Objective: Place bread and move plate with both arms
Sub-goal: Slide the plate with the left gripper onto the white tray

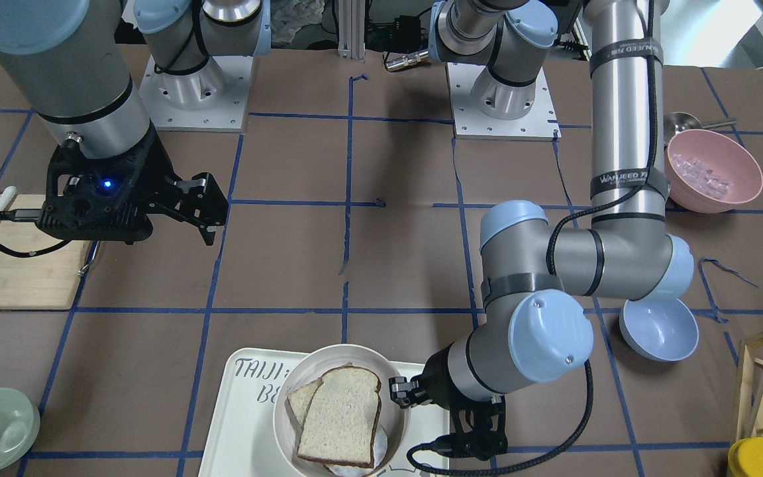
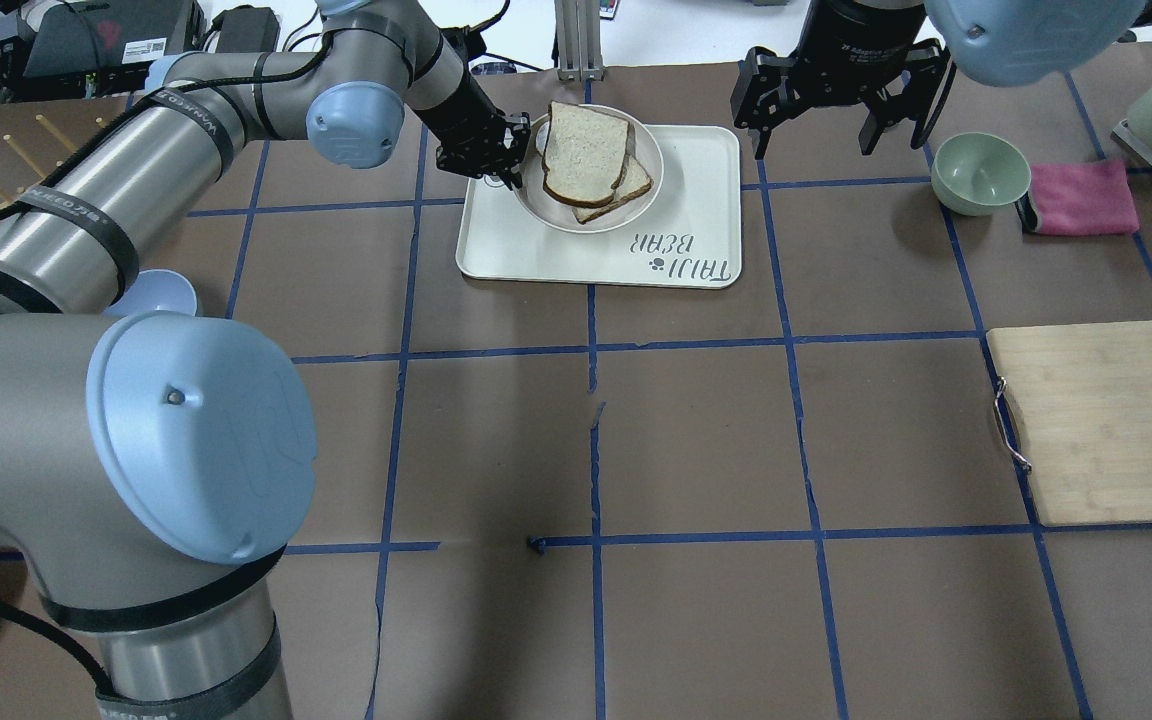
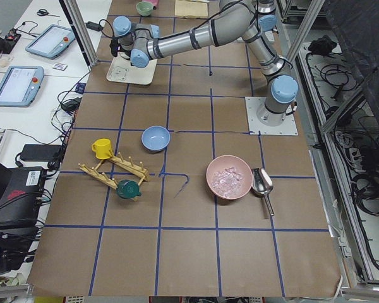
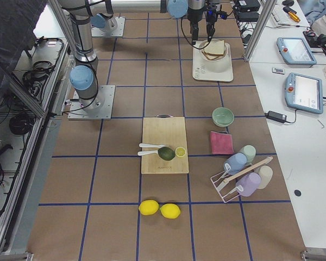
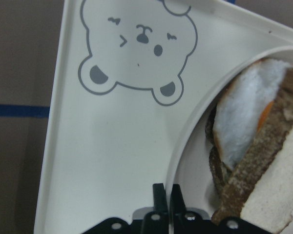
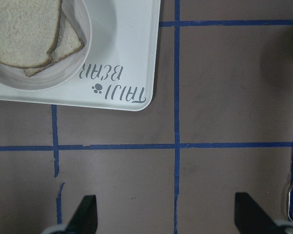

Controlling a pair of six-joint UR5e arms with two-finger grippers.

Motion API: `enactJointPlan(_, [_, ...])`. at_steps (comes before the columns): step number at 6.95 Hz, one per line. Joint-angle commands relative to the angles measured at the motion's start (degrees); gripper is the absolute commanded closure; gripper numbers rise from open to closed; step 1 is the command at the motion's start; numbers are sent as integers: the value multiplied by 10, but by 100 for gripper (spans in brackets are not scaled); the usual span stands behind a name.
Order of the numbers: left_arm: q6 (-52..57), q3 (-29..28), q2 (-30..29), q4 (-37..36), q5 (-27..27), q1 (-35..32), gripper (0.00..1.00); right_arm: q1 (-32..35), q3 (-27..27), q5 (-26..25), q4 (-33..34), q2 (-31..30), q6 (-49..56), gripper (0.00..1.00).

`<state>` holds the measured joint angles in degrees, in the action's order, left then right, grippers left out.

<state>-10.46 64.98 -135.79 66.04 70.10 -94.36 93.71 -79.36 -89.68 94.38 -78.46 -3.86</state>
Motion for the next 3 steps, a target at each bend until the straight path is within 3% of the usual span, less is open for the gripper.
enactJointPlan(1, [-31,-23,-26,-2,-26,0,99,1,1,0,-2,-2,-2,0])
enactJointPlan(2, [-33,-19,-25,-5,-26,0,61,1,-3,0,-4,1,0,0])
enactJointPlan(3, [-32,-16,-25,-5,-26,0,4,-6,-5,-4,-2,6,8,0])
